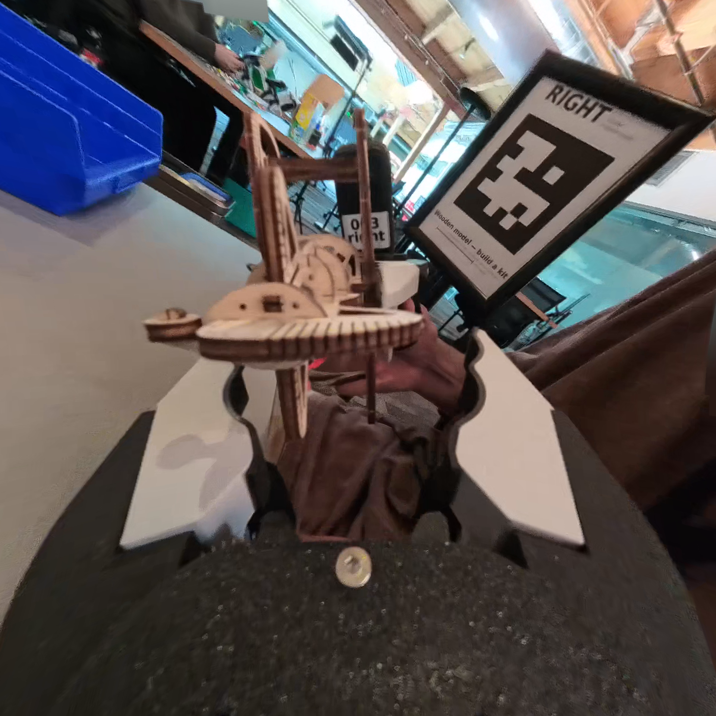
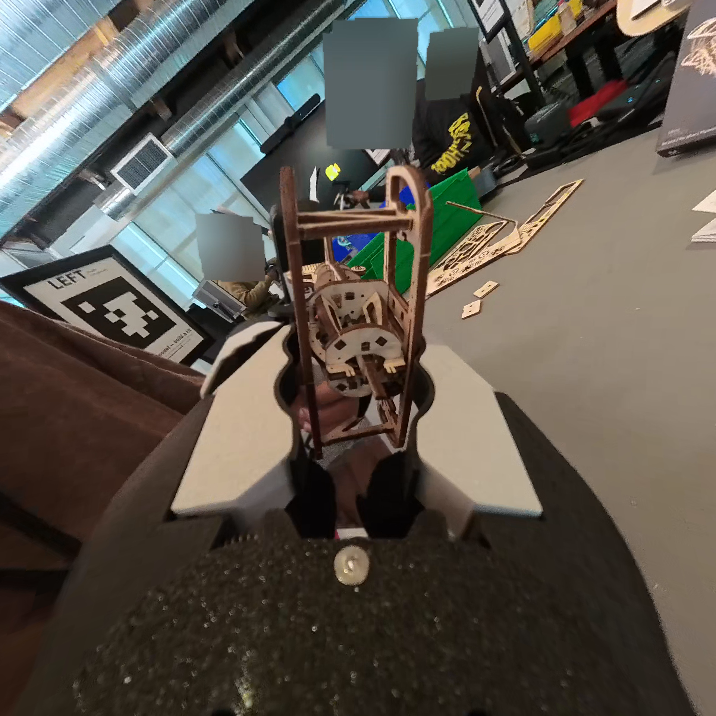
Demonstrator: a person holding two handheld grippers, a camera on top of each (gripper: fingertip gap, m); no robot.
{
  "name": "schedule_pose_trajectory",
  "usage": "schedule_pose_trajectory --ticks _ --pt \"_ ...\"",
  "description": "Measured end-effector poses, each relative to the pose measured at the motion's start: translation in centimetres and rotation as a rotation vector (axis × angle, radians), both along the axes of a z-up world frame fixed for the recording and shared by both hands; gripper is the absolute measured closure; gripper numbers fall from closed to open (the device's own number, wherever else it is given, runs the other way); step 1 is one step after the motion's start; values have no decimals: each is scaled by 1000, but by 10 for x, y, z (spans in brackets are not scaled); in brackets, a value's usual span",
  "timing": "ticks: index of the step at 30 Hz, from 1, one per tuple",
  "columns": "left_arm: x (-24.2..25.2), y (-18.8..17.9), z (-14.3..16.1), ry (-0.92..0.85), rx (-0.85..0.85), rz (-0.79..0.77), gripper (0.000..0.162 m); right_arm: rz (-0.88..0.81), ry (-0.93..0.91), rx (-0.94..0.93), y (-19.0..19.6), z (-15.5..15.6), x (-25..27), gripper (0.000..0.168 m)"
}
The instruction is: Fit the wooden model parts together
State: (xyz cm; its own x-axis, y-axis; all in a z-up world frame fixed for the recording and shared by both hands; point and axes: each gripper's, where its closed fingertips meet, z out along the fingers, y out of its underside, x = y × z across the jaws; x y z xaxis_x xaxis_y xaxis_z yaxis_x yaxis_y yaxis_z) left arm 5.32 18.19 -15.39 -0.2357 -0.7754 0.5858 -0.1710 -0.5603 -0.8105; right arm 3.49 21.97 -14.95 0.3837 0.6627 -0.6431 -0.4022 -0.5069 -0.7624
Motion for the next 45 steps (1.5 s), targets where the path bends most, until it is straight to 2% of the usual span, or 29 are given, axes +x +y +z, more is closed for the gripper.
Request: schedule_pose_trajectory --ticks 3,5,22,27,30,35,37,39,41,43,44,45 --pt "5 0 0 -4 -80 -2 57 19 -110 25 -3 -7 -13 113" --pt "4 8 -4 7 -97 41 77 32 -123 23 -4 -9 -17 114" --pt "7 8 -4 7 -146 38 87 32 -98 -26 -2 -10 -12 117" --pt "9 10 -10 32 -181 13 82 84 -107 -41 -2 -13 -9 115" --pt "4 12 -9 2 -239 -7 88 103 7 -76 -1 -8 -8 115" --pt "1 8 -12 29 -151 -26 111 104 49 -67 -2 -7 -6 116" --pt "1 8 -14 46 -138 -20 112 91 74 -70 -1 -7 -5 114" --pt "0 9 -17 70 -123 -6 112 53 115 -71 3 -2 4 105" --pt "-1 16 -18 77 -141 25 112 -19 62 -41 8 -1 19 105" --pt "-2 29 -34 164 -90 107 112 -105 -103 13 10 -6 31 108" --pt "-4 36 -46 234 -49 154 112 -146 -200 33 12 -10 35 113" --pt "-5 43 -56 290 -31 193 112 -189 -310 47 13 -17 38 126"
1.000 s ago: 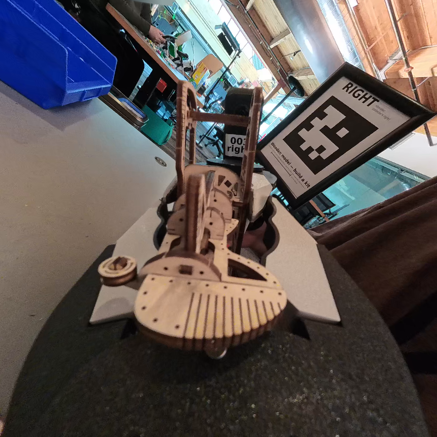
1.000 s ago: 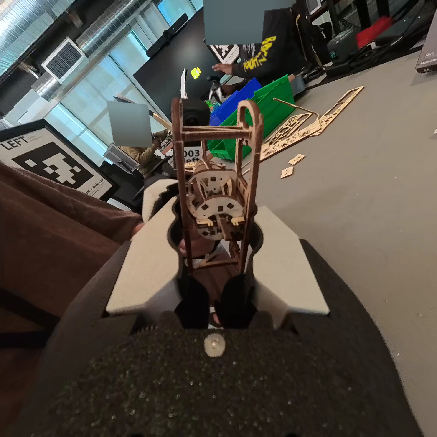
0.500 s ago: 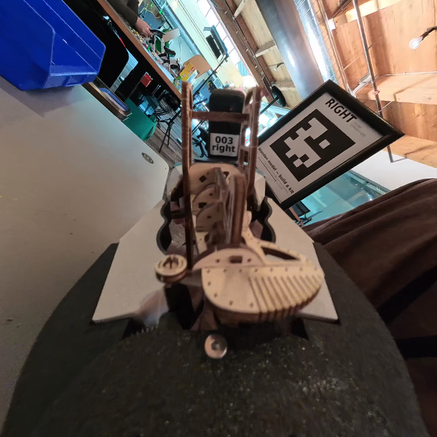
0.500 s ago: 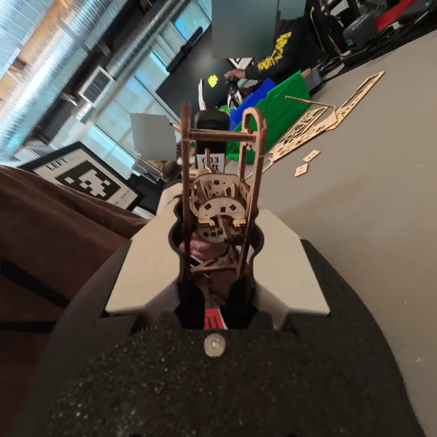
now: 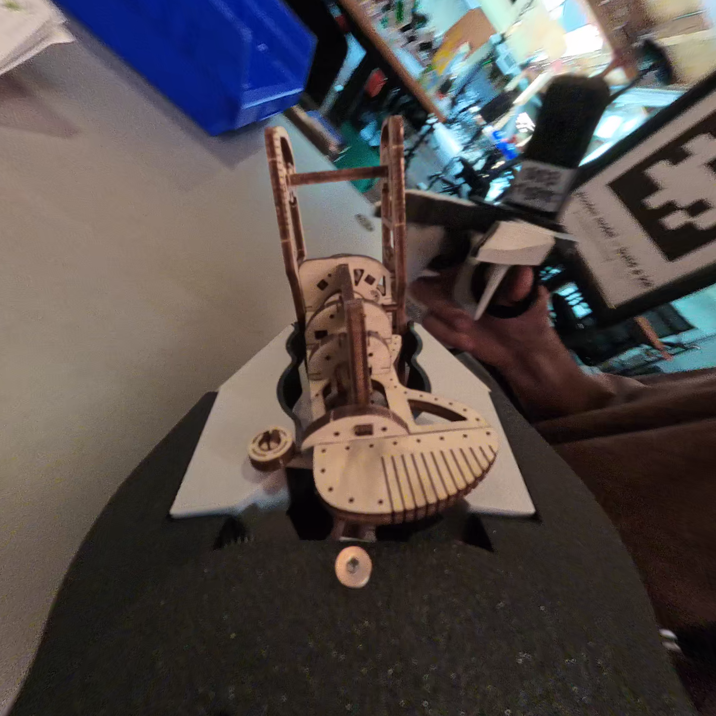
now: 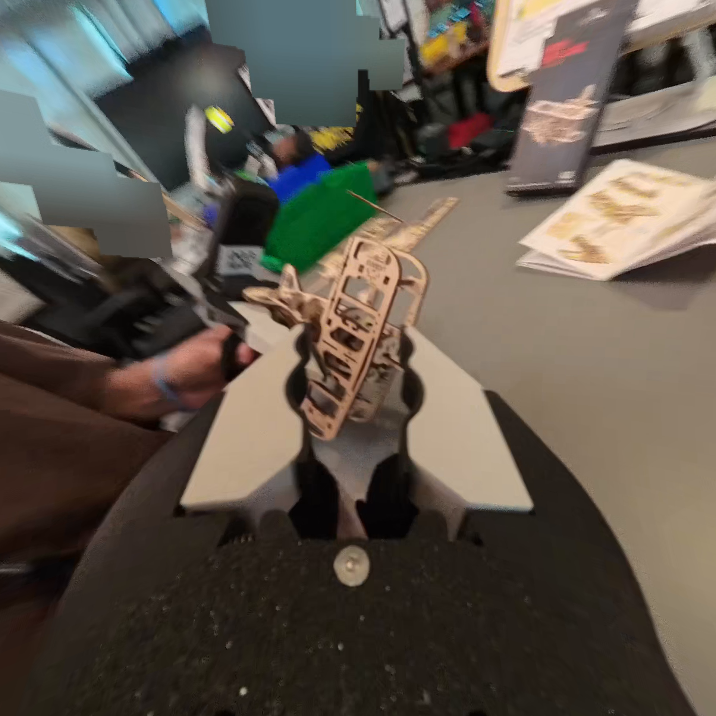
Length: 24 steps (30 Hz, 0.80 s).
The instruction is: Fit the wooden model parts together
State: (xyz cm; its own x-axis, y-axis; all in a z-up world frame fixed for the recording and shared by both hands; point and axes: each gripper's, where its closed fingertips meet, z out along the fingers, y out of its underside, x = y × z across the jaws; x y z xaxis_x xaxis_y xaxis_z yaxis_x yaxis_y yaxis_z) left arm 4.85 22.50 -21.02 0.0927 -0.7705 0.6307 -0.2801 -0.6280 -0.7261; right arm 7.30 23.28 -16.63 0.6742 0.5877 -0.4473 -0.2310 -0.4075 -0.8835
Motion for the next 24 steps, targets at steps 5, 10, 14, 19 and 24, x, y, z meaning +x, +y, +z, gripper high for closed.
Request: schedule_pose_trajectory --ticks 5,10,14,19,24 --pt "-2 17 -35 9 -360 80 112 -5 -476 -14 2 -42 -3 168" --pt "-6 20 -59 -42 -687 106 112 81 -598 -66 20 -63 -23 168" --pt "-4 19 -63 -33 -696 99 112 149 -545 -59 34 -68 -35 168" --pt "-4 24 -63 -43 -741 122 112 256 -589 -129 37 -75 -39 168" --pt "-3 24 -63 -43 -733 119 112 346 -665 -284 42 -74 -37 168"
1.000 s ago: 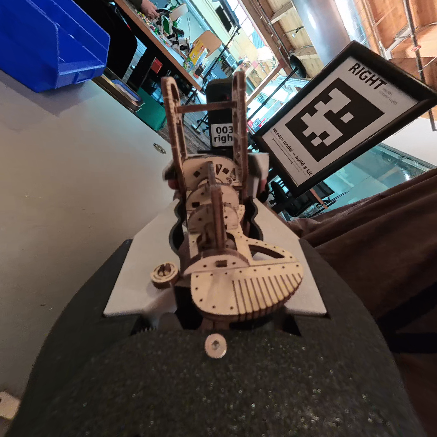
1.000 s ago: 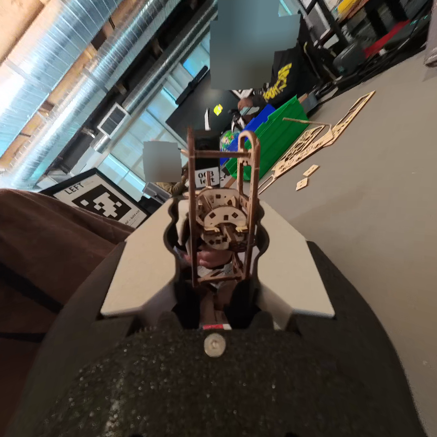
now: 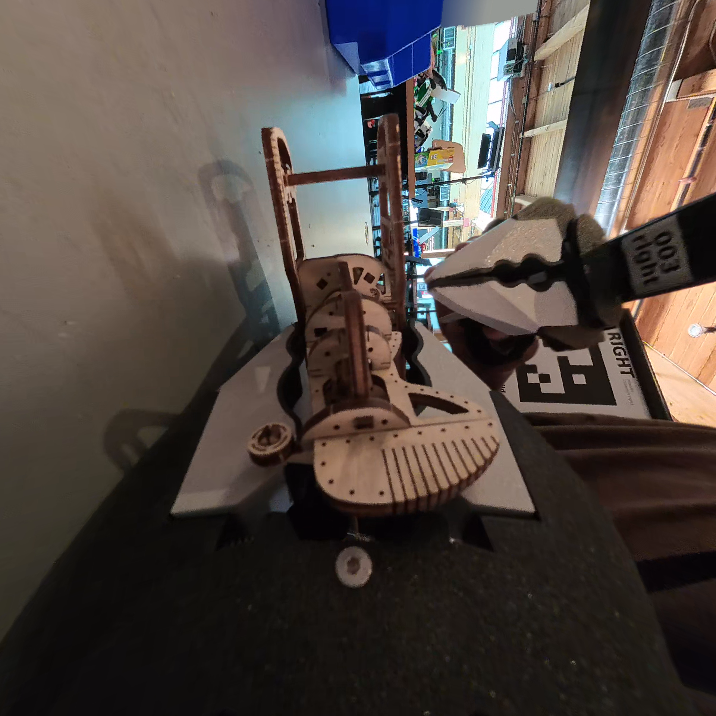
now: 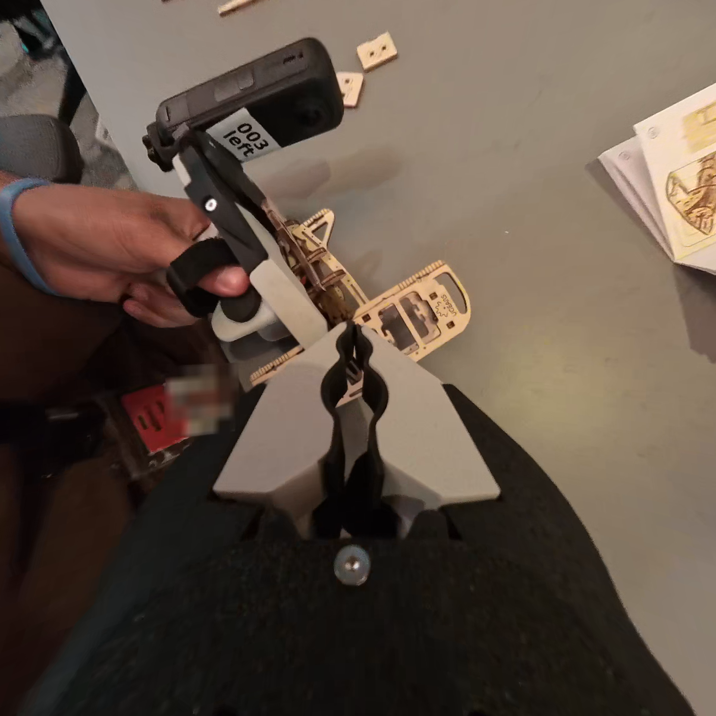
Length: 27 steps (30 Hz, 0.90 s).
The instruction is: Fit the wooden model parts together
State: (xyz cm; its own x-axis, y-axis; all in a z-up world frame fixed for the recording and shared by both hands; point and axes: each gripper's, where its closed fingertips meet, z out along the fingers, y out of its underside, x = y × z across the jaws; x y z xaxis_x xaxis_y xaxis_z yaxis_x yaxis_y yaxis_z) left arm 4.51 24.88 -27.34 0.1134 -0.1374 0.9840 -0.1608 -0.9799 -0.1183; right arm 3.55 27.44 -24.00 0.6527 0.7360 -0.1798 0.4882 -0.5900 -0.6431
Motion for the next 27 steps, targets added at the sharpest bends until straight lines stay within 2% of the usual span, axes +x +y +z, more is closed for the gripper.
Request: schedule_pose_trajectory --ticks 4,6,7,11,15,17,19,22,26,27 --pt "0 1 0 -4 -12 5 112 47 -114 -130 -2 -13 2 168" --pt "-1 3 0 -5 -27 27 112 31 -81 -155 3 -13 0 168" --pt "-1 2 0 -5 -23 19 112 21 -123 -154 4 -13 5 168" --pt "0 3 0 -5 -23 40 112 19 -131 -143 10 11 1 168" --pt "3 6 -1 9 -41 92 112 24 -196 -191 10 -16 -8 168" --pt "7 6 0 -3 -22 96 112 57 -237 -168 12 -7 -6 168" --pt "7 6 0 -3 -28 89 112 26 -198 -172 19 9 -5 168" --pt "7 5 0 -4 -25 87 113 3 -238 -183 23 17 4 168" --pt "6 5 -1 4 -29 81 112 37 -283 -238 13 -17 -1 168" --pt "4 9 -1 8 -43 104 112 32 -269 -254 13 -17 -1 168"
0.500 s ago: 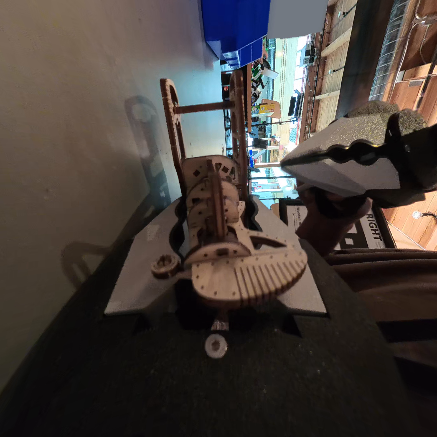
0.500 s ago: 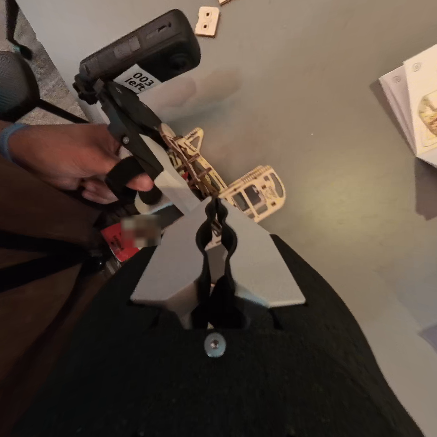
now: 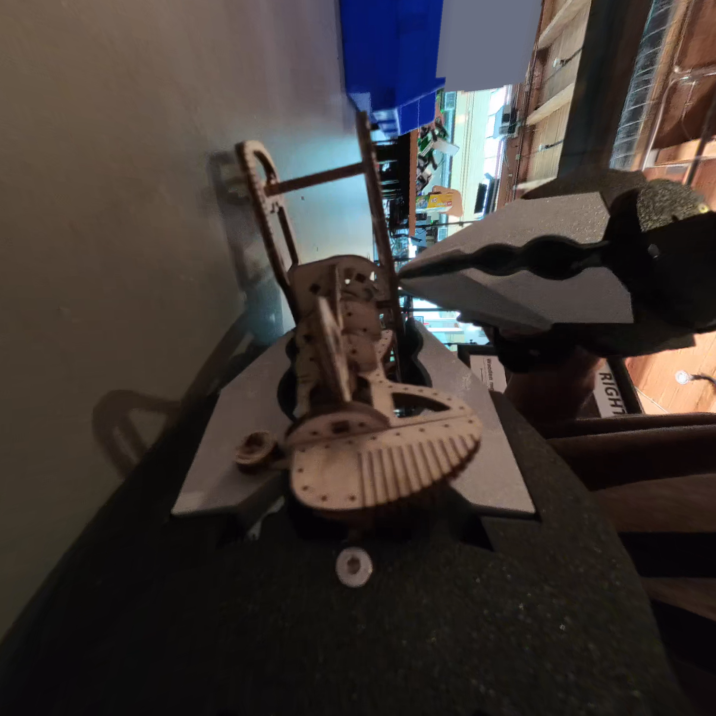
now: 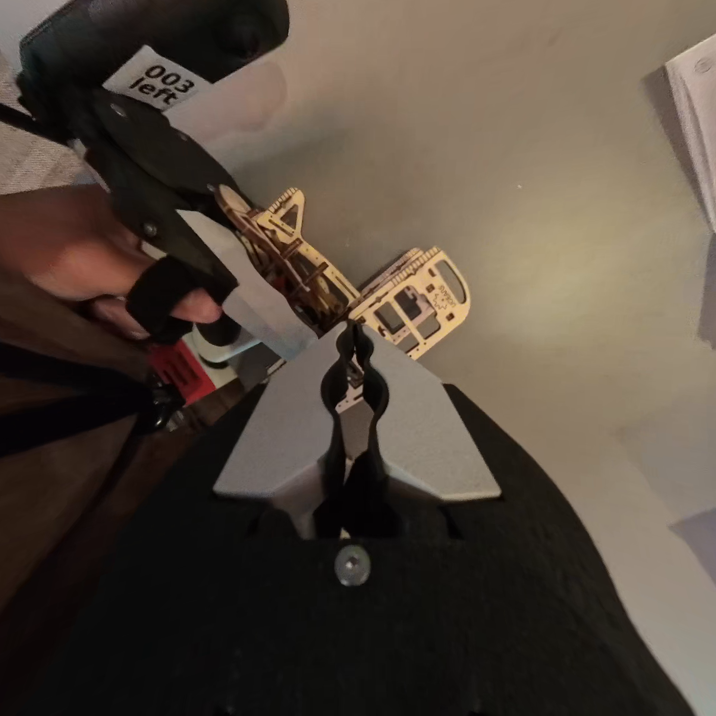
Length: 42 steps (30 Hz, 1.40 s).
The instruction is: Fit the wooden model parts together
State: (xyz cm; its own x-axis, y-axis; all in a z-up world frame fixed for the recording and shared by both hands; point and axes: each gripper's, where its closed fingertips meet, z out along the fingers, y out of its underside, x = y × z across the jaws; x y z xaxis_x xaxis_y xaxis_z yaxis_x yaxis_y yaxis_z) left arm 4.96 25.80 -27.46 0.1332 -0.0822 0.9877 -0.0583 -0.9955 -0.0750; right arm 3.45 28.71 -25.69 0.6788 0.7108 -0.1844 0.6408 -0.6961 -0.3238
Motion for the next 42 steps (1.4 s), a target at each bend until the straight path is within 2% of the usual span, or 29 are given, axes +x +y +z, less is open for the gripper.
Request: schedule_pose_trajectory --ticks 7,11,15,18,21,26,28,30,32,34,35,36,38,41,42 --pt "1 -1 1 -10 20 -14 112 10 10 -22 -2 22 2 168" --pt "1 -2 1 -13 27 -13 112 23 3 -62 -10 5 0 168" --pt "0 -3 2 1 66 -43 110 14 -12 -47 -10 3 6 168" --pt "-7 1 4 46 143 -42 91 23 -18 -45 -11 3 9 168" --pt "-23 4 4 125 266 -79 80 37 -13 -39 -12 1 5 168" --pt "-71 6 -6 298 521 -271 82 63 0 13 -11 5 -6 168" --pt "-85 5 -2 319 577 -330 72 41 20 53 -7 11 -8 168" --pt "-96 3 5 312 641 -386 80 -2 80 96 -2 17 -12 168" --pt "-106 10 11 316 690 -364 86 -34 151 137 1 20 -20 168" --pt "-111 4 11 314 642 -379 83 -47 189 197 3 18 -27 168" --pt "-113 1 11 319 632 -365 88 -43 202 216 2 16 -32 168" --pt "-114 1 14 322 640 -323 96 -45 207 244 2 15 -35 168" --pt "-118 3 17 345 661 -239 101 -41 231 281 3 15 -41 168" --pt "-116 10 23 432 795 -133 104 -22 225 279 3 4 -42 168" --pt "-114 9 27 441 812 -91 101 -23 244 291 4 4 -43 168"
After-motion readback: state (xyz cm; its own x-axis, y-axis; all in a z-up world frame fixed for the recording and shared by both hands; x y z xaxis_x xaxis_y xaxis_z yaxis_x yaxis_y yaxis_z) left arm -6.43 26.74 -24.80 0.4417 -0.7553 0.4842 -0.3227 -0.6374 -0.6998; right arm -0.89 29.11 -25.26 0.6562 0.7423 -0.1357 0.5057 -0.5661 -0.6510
